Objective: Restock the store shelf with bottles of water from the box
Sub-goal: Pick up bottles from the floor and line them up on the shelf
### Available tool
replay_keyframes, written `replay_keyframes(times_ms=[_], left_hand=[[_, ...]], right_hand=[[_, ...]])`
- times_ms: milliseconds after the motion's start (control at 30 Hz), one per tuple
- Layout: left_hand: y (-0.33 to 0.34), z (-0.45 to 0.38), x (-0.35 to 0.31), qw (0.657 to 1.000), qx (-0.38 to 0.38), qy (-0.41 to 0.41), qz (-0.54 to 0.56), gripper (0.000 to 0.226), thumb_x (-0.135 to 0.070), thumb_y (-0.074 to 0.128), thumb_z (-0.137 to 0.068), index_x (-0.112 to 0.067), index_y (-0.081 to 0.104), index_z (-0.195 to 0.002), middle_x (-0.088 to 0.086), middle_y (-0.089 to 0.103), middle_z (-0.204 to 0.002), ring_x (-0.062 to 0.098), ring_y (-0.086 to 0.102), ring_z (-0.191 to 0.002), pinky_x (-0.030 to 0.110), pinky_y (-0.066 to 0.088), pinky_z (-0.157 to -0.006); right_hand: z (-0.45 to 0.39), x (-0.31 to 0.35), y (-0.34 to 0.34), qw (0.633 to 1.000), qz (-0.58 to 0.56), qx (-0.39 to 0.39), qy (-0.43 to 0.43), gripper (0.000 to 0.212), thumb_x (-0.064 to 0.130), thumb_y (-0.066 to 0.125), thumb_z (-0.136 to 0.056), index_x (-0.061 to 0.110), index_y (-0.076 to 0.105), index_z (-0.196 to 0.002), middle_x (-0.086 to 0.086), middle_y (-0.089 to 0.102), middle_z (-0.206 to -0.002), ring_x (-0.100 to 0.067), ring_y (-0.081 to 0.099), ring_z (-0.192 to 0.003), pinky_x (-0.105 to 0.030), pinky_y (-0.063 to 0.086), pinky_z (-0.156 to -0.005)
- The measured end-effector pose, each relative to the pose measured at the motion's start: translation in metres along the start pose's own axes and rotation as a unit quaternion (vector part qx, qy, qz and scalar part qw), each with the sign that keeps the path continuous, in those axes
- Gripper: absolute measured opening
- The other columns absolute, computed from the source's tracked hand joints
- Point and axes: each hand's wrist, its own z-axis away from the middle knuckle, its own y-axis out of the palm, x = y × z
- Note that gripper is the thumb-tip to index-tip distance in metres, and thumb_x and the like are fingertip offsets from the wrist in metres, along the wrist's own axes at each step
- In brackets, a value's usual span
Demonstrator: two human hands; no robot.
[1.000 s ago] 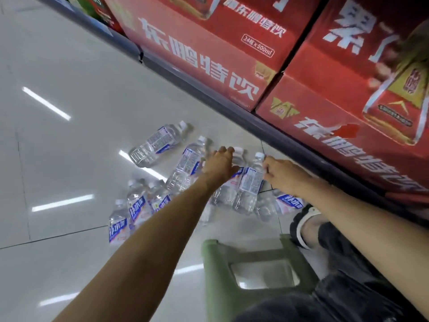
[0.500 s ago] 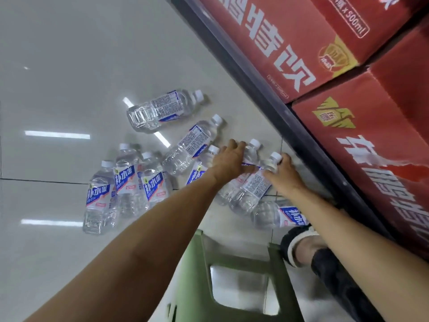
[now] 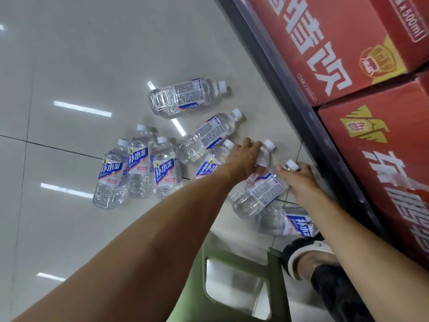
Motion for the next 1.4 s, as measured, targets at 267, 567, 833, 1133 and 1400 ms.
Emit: replay_keyframes(times_ms=[267,567,833,1133,1400], left_hand=[[-0.012,0.027,0.007,0.996,-0.053,0.028,0.067,0.080,-0.043,0.070,-0.082,-0.008,0.031,-0.143,0.019,0.040,-0.129,0.039,0.049,-0.112,0.047,0.043,-0.096],[-0.051,0.074,-0.011,0.973,-0.154,0.123,0.120,0.077,-0.039,0.072,-0.082,-0.009,0.035,-0.142,0.017,0.041,-0.130,0.030,0.049,-0.114,0.035,0.041,-0.100],[-0.101,0.113,-0.025,0.950,-0.218,0.194,0.112,0.074,-0.030,0.076,-0.080,-0.011,0.039,-0.141,0.014,0.041,-0.134,0.027,0.047,-0.118,0.029,0.038,-0.102],[-0.142,0.175,-0.061,0.915,-0.279,0.286,0.065,0.073,-0.033,0.078,-0.077,-0.015,0.043,-0.138,0.010,0.046,-0.130,0.024,0.051,-0.114,0.030,0.042,-0.096],[-0.167,0.237,-0.123,0.884,-0.283,0.366,0.067,0.074,-0.033,0.078,-0.077,-0.016,0.043,-0.140,0.005,0.045,-0.131,0.018,0.050,-0.115,0.039,0.048,-0.099]], right_hand=[[0.057,0.025,0.005,0.949,0.270,0.031,-0.156,0.041,0.016,0.075,-0.081,0.007,0.056,-0.116,-0.004,0.054,-0.104,-0.022,0.055,-0.097,-0.022,0.042,-0.064],[0.136,0.045,-0.016,0.846,0.425,-0.019,-0.322,0.025,0.017,0.066,-0.088,0.023,0.062,-0.111,-0.005,0.061,-0.119,-0.027,0.061,-0.103,-0.036,0.053,-0.085],[0.193,0.060,-0.052,0.808,0.413,-0.056,-0.417,0.021,0.018,0.069,-0.087,0.029,0.056,-0.099,0.005,0.058,-0.112,-0.017,0.057,-0.098,-0.036,0.052,-0.079],[0.286,0.060,-0.108,0.756,0.399,-0.116,-0.505,0.023,0.022,0.067,-0.086,0.035,0.049,-0.088,0.010,0.055,-0.094,-0.015,0.056,-0.086,-0.026,0.040,-0.064],[0.378,0.052,-0.162,0.711,0.368,-0.214,-0.560,0.022,0.021,0.070,-0.084,0.032,0.054,-0.094,0.011,0.057,-0.098,-0.010,0.051,-0.080,-0.032,0.042,-0.066]])
